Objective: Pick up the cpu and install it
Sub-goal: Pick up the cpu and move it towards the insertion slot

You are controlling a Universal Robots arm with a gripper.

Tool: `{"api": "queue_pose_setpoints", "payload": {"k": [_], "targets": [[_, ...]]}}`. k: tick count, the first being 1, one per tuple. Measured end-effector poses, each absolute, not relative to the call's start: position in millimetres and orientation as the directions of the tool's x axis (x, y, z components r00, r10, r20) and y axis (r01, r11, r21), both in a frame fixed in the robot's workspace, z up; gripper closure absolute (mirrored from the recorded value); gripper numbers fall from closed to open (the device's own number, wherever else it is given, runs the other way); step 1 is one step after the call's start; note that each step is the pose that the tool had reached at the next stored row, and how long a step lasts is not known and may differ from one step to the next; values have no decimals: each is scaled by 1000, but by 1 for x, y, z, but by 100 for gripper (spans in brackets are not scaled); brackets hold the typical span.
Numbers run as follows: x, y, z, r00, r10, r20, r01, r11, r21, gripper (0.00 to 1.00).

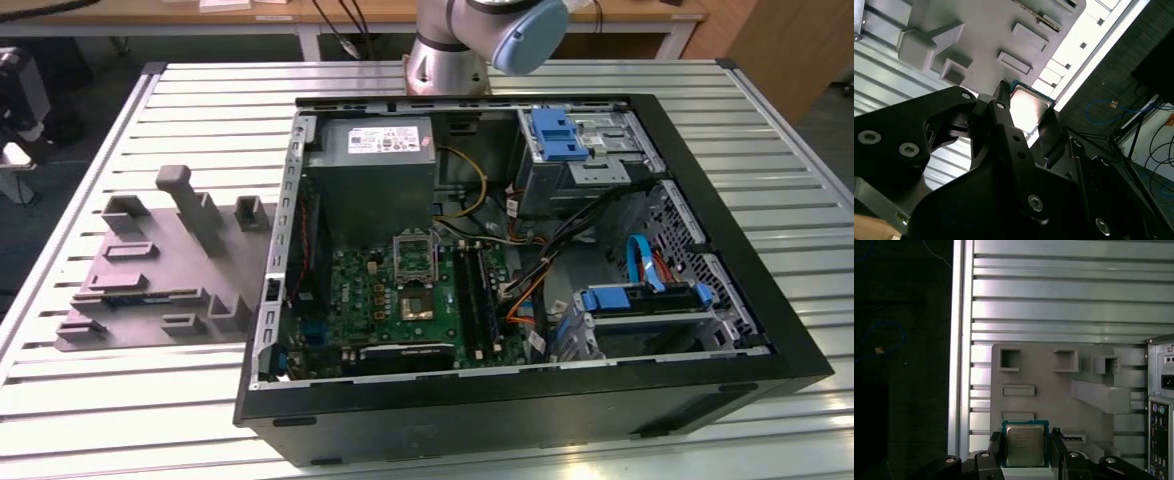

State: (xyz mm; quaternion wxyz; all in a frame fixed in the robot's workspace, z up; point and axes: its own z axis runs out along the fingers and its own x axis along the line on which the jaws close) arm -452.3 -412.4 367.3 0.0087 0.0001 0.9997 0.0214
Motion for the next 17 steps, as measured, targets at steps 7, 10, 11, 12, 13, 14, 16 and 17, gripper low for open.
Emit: {"api": "queue_pose_setpoints", "payload": {"k": [7, 10, 11, 12, 13, 14, 16, 17], "targets": [[-452, -412, 372, -1000, 0, -18, 0, 999, 43, 53], [-452, -412, 372, -1000, 0, -18, 0, 999, 43, 53], [-452, -412, 372, -1000, 0, -18, 0, 999, 43, 53], [-452, -412, 372, -1000, 1, -18, 0, 999, 43, 53], [-452, -412, 372, -1000, 0, -18, 0, 999, 43, 53], [-452, -412, 372, -1000, 1, -18, 0, 999, 43, 53], [-452, -412, 372, -1000, 0, -18, 0, 999, 43, 53], [-452, -412, 372, -1000, 1, -17, 0, 999, 43, 53]]}}
